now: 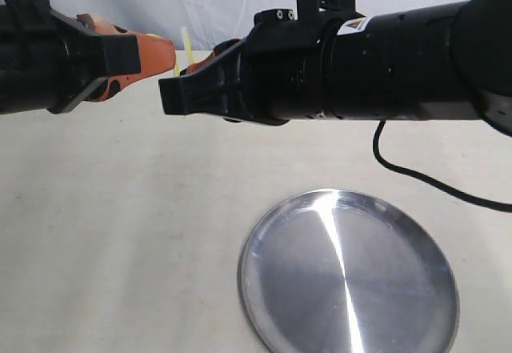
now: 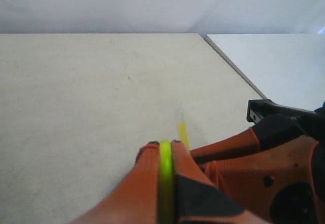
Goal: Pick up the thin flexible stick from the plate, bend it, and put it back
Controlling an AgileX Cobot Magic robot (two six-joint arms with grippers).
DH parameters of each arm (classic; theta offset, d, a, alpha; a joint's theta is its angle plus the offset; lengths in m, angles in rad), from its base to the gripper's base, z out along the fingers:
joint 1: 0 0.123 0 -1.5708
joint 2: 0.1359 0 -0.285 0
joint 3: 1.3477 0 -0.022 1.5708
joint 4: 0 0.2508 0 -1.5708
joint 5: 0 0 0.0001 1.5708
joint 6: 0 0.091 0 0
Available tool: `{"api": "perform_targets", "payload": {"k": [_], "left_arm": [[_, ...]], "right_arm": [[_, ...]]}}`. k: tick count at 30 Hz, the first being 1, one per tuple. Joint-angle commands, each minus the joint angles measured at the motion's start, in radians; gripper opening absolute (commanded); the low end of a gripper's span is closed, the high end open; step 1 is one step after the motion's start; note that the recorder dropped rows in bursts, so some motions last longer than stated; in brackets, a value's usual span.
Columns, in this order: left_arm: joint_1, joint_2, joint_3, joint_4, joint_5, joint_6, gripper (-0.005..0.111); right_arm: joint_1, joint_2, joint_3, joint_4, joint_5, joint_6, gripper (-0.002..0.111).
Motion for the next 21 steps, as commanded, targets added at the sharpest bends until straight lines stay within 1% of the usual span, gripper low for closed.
{"api": "perform_targets", "payload": {"k": [1,7,21], "left_arm": [[-0.001,0.010,-0.009,-0.054,-0.102,0.001,0.000],[-0.001,0.010,-0.009,-0.063,-0.096,0.001,0.000],[-0.001,0.010,-0.009,-0.062,-0.098,0.001,0.000]], "right_arm": [[0.043,-0.005,0.005,0.011,0.242,-0.024,-0.001],[0.043,-0.003,0.005,0.007,0.291,-0.034,-0.001],[0.043,0.032,0.005,-0.002,0.342,-0.036,-0.001]]}}
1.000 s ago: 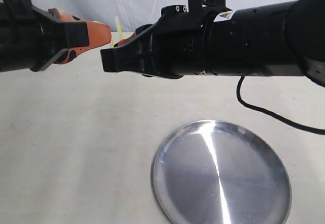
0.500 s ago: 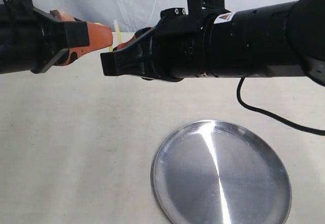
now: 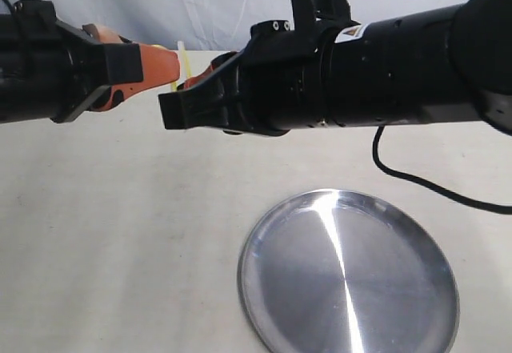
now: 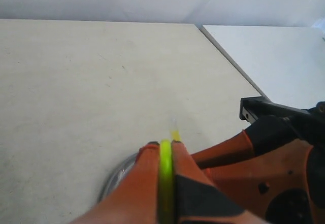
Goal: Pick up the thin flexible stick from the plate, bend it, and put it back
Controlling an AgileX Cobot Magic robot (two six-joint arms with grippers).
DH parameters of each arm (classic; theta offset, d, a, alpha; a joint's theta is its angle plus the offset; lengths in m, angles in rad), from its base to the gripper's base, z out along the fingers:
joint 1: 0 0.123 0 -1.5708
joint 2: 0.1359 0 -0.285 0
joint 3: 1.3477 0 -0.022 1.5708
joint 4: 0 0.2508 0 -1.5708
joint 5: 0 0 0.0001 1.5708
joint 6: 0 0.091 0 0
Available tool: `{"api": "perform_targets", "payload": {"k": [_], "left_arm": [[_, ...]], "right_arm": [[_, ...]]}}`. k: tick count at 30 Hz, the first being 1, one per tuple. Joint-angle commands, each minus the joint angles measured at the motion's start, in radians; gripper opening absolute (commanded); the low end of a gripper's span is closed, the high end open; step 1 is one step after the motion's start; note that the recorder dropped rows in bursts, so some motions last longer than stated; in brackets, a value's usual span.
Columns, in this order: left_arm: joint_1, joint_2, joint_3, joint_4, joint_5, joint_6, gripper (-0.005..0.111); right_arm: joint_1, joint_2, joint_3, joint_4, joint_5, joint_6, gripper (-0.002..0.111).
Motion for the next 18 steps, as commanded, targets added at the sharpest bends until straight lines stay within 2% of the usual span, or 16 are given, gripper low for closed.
{"api": "perform_targets", "payload": {"k": [1,18], "left_arm": [[-0.001,0.010,-0.015,-0.038,-0.130,0.001,0.000],[-0.001,0.010,-0.015,-0.032,-0.133,0.001,0.000]], "right_arm": [[0.043,0.026,0.005,0.000,0.284,-0.032,-0.001],[0.043,0.026,0.005,0.000,0.306,-0.036,-0.001]]}}
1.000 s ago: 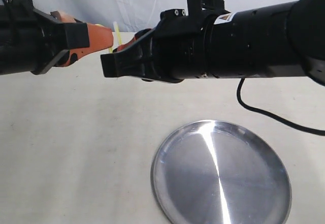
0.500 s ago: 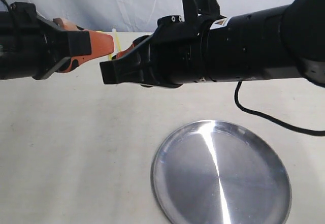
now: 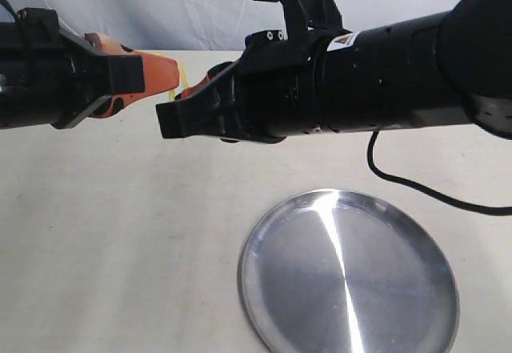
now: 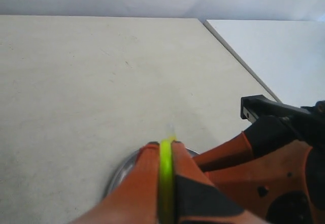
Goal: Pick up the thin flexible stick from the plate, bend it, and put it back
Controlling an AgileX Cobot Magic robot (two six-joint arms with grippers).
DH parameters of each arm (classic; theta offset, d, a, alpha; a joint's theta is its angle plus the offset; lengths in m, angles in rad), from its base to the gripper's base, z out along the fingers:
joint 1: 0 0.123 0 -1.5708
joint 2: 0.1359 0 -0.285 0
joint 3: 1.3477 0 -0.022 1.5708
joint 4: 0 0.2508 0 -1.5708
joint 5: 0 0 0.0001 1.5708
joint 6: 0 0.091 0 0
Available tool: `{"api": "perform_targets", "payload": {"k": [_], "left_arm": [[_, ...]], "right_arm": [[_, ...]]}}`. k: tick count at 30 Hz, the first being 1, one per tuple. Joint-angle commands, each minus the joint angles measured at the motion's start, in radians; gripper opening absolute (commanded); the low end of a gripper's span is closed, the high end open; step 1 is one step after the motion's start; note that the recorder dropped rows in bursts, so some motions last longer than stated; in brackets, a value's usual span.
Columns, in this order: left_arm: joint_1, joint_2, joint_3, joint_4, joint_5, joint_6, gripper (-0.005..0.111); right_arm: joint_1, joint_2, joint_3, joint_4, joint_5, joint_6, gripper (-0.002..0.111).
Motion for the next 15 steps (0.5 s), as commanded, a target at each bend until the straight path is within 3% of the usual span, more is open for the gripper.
{"api": "perform_targets", "payload": {"k": [1,15], "left_arm": [[-0.001,0.010,-0.023,-0.048,-0.135,0.001,0.000],[-0.001,0.010,-0.023,-0.047,-0.133,0.001,0.000]], "right_arm": [[0.043,0.009,0.005,0.000,0.289,-0.036,-0.001],[0.045,0.009,0.005,0.000,0.283,-0.037,-0.001]]}}
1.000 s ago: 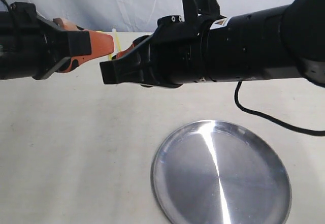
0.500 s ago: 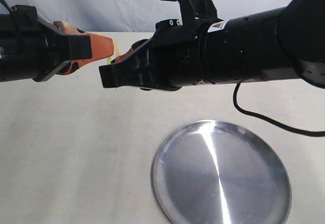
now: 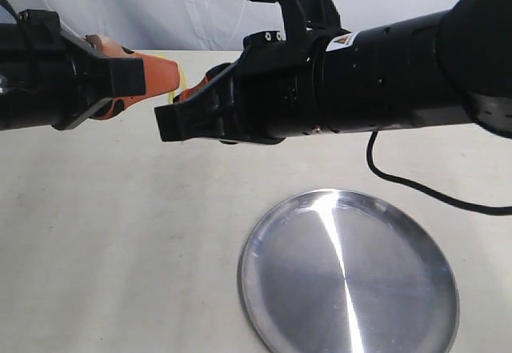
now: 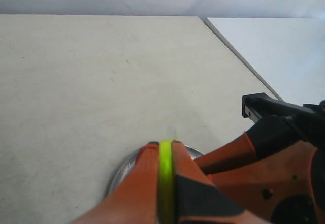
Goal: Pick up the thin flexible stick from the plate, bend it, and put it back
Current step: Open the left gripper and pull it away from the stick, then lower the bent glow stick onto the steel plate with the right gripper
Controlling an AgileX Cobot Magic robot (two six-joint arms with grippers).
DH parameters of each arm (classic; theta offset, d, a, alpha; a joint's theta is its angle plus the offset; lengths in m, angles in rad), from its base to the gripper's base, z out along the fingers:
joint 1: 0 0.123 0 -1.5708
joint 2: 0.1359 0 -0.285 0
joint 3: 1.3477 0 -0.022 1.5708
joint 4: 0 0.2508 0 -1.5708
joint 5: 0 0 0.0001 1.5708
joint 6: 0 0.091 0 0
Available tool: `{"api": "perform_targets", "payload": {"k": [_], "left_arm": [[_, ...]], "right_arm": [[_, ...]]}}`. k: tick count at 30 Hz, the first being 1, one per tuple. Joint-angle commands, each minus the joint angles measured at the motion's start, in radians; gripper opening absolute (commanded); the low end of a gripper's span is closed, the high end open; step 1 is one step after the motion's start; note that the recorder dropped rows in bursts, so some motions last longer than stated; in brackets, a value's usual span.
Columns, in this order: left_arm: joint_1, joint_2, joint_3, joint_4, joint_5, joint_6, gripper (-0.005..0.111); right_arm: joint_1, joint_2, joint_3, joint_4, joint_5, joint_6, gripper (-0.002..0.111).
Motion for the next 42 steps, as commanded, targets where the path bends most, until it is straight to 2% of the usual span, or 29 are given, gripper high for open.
{"api": "perform_targets", "payload": {"k": [1,21,24,27,29,36,39,42], "left_arm": [[-0.001,0.008,-0.023,-0.056,-0.136,0.001,0.000],[-0.001,0.008,-0.023,-0.093,-0.156,-0.001,0.001],[-0.001,0.008,-0.023,-0.112,-0.169,-0.001,0.013],[-0.001,0.008,-0.023,-0.112,-0.179,-0.001,0.034],[0.001,0.008,-0.023,-0.112,-0.185,-0.001,0.041],[0.010,0.008,-0.023,-0.066,-0.292,-0.001,0.041],[0.066,0.008,-0.021,-0.066,-0.292,-0.001,0.038],[0.157,0.008,0.004,-0.091,-0.292,-0.003,0.026]], "right_arm": [[0.045,0.009,0.007,0.002,0.274,-0.028,-0.001],[0.045,0.009,0.007,0.000,0.246,-0.028,-0.001],[0.045,0.009,0.007,0.000,0.246,-0.028,-0.001],[0.045,0.009,0.007,0.000,0.238,-0.028,-0.001],[0.045,0.009,0.007,0.000,0.228,-0.025,-0.001],[0.043,-0.002,0.007,-0.042,0.228,-0.007,-0.001],[0.043,-0.031,0.007,-0.157,0.204,0.104,-0.001],[0.043,-0.081,0.007,-0.344,0.187,0.276,-0.001]]}}
